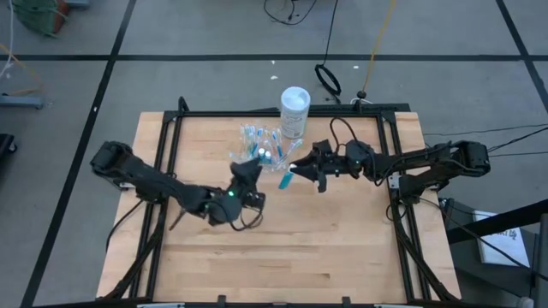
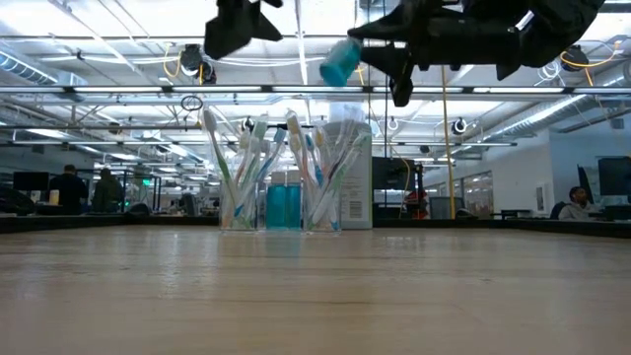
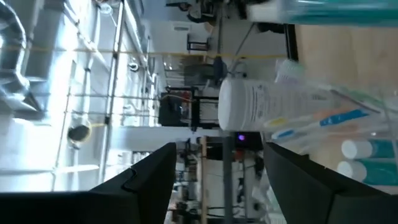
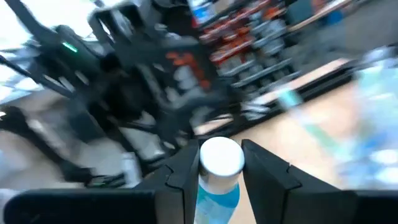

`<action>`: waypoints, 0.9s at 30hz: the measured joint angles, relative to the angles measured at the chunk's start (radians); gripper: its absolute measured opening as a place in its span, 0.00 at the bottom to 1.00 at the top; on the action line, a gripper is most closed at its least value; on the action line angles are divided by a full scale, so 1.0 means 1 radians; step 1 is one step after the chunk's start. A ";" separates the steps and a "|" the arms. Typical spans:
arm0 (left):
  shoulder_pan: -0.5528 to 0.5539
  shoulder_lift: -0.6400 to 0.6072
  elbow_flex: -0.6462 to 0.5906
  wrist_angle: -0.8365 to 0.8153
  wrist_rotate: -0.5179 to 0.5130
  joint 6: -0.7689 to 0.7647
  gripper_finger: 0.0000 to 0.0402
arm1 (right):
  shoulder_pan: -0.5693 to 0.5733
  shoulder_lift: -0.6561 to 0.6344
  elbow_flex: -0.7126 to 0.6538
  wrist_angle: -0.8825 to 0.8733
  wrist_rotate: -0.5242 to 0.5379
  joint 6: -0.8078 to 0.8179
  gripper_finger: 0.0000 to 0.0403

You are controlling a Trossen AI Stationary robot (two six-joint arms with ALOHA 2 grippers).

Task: Pick & Place toothbrushing station
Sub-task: Put the blue mouthwash into the transparent organizer

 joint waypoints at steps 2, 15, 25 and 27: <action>0.015 -0.062 0.000 -0.130 0.034 -0.126 0.60 | 0.005 0.000 0.000 -0.019 0.063 -0.065 0.24; 0.284 -0.479 0.000 -0.742 0.729 -0.897 0.52 | 0.052 0.151 0.135 -0.026 0.322 -0.405 0.24; 0.382 -0.522 0.000 -0.779 0.725 -1.064 0.52 | 0.051 0.494 0.369 -0.107 0.515 -0.545 0.24; 0.384 -0.511 0.000 -0.775 0.727 -1.055 0.52 | 0.046 0.522 0.387 -0.096 0.548 -0.581 0.24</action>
